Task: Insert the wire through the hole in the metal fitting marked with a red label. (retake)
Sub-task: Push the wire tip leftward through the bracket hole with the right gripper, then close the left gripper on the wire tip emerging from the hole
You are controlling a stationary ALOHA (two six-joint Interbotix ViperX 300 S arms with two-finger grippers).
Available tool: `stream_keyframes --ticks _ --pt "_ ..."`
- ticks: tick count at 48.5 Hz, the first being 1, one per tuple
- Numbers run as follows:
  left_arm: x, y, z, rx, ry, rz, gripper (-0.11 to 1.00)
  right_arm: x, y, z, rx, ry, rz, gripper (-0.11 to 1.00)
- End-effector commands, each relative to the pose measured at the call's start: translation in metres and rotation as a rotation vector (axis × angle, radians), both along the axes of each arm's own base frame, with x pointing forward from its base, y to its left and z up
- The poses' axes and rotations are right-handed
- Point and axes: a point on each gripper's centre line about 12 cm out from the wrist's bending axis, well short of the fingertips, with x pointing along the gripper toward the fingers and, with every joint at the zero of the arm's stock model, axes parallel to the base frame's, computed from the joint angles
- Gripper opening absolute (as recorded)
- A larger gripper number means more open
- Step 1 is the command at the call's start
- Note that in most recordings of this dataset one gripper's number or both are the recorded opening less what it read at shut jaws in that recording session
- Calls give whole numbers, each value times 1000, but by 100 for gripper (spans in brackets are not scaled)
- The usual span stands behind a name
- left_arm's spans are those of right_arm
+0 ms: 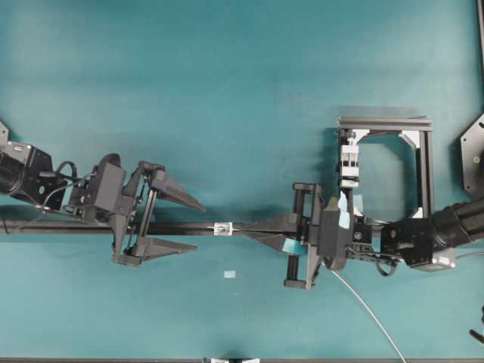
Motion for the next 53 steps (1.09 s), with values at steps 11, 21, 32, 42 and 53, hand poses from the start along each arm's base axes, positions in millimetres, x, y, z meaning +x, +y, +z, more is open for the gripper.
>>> stream_keyframes --ticks 11,21,32,42,53 --pt "3 -2 9 -9 -32 0 58 11 0 9 10 -25 8 2" --pt "4 -2 10 -9 -32 0 58 12 0 9 10 -27 8 2" --pt "8 -4 9 -8 -18 -1 57 12 0 10 10 -29 9 2" --pt "12 -5 7 -3 7 -2 49 12 0 9 9 -27 11 2" --pt "13 -5 11 -4 -2 -5 9 12 1 10 9 -28 13 2"
